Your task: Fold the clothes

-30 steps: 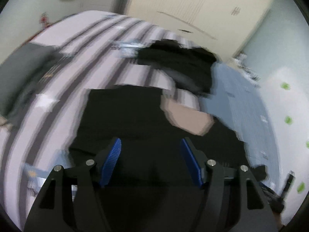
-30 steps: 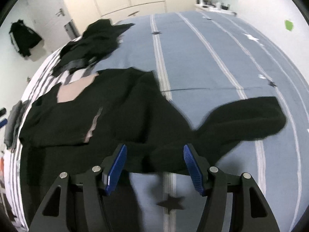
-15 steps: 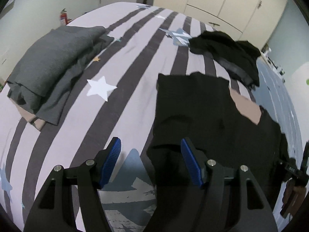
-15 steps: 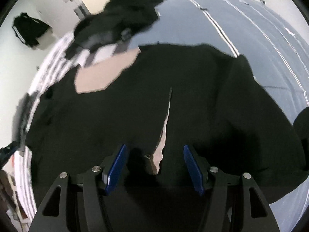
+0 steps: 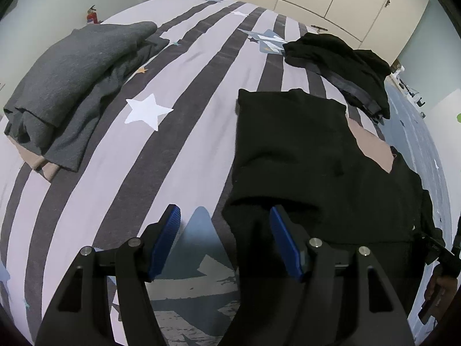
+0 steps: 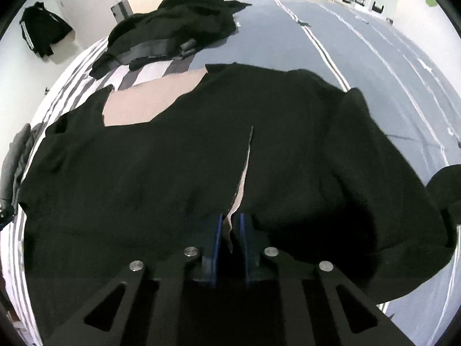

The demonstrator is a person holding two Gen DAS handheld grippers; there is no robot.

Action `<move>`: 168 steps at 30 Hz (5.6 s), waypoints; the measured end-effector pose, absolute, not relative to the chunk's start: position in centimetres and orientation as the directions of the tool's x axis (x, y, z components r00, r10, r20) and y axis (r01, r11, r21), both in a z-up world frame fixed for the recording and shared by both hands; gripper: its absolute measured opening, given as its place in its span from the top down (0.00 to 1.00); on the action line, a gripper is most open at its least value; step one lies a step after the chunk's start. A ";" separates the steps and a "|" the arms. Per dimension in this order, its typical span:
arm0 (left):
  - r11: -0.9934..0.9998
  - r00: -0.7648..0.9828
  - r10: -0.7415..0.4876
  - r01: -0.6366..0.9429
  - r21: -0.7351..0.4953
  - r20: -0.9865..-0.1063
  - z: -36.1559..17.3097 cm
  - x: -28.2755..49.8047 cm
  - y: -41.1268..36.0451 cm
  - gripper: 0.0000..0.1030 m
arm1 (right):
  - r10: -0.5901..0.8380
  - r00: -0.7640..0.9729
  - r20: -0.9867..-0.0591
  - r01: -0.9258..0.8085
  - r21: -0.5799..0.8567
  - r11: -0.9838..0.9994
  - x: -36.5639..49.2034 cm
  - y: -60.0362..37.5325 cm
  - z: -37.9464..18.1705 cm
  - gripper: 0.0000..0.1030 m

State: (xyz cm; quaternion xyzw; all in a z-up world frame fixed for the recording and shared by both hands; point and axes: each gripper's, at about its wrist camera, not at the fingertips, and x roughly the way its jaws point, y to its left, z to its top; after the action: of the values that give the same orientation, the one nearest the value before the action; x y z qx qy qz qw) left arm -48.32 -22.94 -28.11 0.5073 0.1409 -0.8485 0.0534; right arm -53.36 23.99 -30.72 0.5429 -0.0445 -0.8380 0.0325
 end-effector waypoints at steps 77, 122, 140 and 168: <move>-0.969 -0.362 0.006 0.226 -0.094 -0.932 -31.9 -48.9 -17.7 0.40 | -0.158 -0.440 -0.884 0.031 0.161 -0.986 -49.7 31.1 -27.8 0.98; -0.991 -0.470 0.122 -0.003 -0.137 -0.874 -27.4 -61.6 -17.0 0.37 | -0.091 -0.495 -0.864 0.026 0.090 -0.996 -51.0 30.9 -24.7 0.86; -0.990 -0.340 -0.136 0.017 0.138 -0.930 -32.6 -68.9 -18.6 0.37 | -0.122 -0.420 -0.899 0.089 0.093 -0.992 -58.2 26.0 -33.2 0.87; -0.987 -0.428 -0.158 0.076 0.139 -0.890 -31.5 -71.3 -21.3 0.60 | -0.153 -0.431 -0.889 0.108 0.118 -0.987 -58.3 26.3 -33.2 0.87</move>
State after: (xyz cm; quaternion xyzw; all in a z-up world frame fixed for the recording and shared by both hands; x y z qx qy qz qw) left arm -71.31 -21.30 -31.50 0.5302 -0.0388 -0.8441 0.0691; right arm -58.26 26.34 -33.16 0.5278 -0.0217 -0.8456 0.0771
